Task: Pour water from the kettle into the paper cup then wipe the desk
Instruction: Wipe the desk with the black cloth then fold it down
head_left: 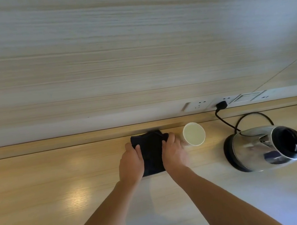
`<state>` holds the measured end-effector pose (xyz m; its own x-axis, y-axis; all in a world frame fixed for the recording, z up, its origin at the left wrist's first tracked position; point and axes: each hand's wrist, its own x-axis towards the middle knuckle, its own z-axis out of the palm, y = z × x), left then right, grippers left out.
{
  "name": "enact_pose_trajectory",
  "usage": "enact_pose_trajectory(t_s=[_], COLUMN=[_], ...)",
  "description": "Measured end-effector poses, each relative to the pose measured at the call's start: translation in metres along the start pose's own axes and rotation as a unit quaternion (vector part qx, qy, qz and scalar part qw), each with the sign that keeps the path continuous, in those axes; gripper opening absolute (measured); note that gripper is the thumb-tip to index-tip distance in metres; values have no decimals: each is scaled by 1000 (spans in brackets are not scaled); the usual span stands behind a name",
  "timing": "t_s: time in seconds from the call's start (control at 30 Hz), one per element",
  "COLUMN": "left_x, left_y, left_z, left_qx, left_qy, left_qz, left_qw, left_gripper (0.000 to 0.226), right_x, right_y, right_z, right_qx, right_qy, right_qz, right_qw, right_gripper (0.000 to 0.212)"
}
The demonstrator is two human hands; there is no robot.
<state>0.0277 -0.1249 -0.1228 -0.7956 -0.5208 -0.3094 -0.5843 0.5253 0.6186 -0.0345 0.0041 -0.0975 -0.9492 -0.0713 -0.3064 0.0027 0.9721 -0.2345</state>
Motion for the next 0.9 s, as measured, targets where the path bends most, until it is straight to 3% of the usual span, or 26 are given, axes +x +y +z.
enact_pose_trajectory(t_s=[0.17,0.33,0.5,0.9], left_x=[-18,-24,-14,-32], left_y=[-10,-13,-19,-16], left_z=[-8,7,24,4], left_qx=[1,159,250,281], left_qy=[20,65,-49,-20], left_qz=[81,161,150,148], left_qw=[997,972,955,948], left_gripper=[53,63,74,77], right_x=[-23,-19,-6,-28], right_y=[21,29,40,44], right_z=[17,23,31,19], right_qx=[-81,-85,-113,-128], right_qy=[74,34,-35,-17], right_qz=[-119,-213,-206,-216], right_qw=[987,973,971,968], right_gripper=[57,64,76,85])
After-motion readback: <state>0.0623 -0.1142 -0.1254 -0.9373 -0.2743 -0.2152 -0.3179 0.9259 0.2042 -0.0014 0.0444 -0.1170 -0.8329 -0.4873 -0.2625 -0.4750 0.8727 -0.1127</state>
